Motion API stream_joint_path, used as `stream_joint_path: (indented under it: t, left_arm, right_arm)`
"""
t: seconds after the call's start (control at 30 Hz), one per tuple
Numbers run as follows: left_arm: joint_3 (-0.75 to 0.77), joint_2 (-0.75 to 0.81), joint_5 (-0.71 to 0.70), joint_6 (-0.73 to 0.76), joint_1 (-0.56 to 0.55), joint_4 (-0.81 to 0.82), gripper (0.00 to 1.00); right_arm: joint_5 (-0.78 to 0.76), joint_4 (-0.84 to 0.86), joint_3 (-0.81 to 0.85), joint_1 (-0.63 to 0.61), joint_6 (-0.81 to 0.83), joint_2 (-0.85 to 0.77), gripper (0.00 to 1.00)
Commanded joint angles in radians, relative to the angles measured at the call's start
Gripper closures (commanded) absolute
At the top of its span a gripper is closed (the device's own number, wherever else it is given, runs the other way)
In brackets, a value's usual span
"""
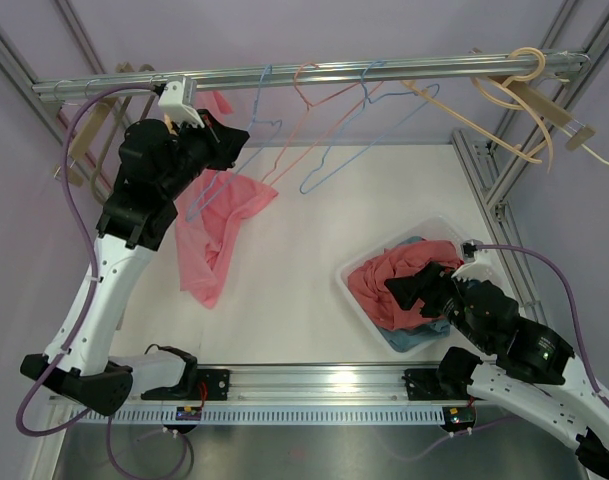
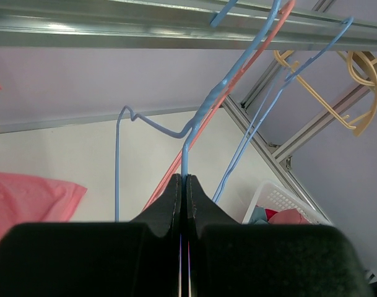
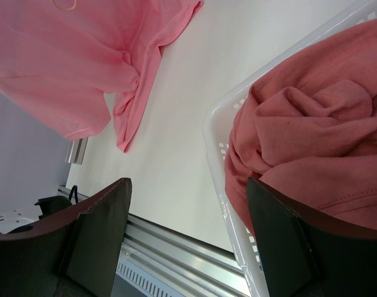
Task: Remove the t-shirt from the hanger
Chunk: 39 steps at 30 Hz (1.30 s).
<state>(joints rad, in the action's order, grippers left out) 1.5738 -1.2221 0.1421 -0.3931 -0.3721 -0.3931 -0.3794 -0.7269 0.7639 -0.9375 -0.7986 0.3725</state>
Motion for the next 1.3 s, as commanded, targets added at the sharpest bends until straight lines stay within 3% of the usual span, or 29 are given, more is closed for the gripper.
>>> stream_joint_path:
  t: [0.0, 0.17, 0.23, 0.67, 1.07, 1.27]
  left_arm:
    - [-0.006, 0.003, -0.024, 0.013, -0.002, 0.080, 1.00]
    - [-0.044, 0.027, -0.036, 0.023, -0.002, 0.082, 0.92]
    - [-0.060, 0.035, -0.047, 0.028, -0.001, 0.080, 1.00]
    - [-0.078, 0.122, -0.006, -0.023, -0.002, 0.215, 1.00]
    - [-0.026, 0.013, -0.035, -0.021, 0.004, 0.186, 1.00]
    - [-0.029, -0.045, 0.002, -0.081, 0.070, 0.198, 1.00]
  right_arm:
    - [0.039, 0.041, 0.002, 0.006, 0.015, 0.000, 0.17]
    - [0.054, 0.066, -0.005, 0.006, 0.018, 0.016, 0.17]
    - [0.059, 0.075, -0.006, 0.006, 0.021, 0.020, 0.17]
    - [0.074, 0.092, 0.002, 0.006, 0.018, 0.036, 0.18]
    - [0.086, 0.098, 0.003, 0.006, 0.019, 0.032, 0.18]
    - [0.102, 0.110, -0.005, 0.006, 0.022, 0.043, 0.18]
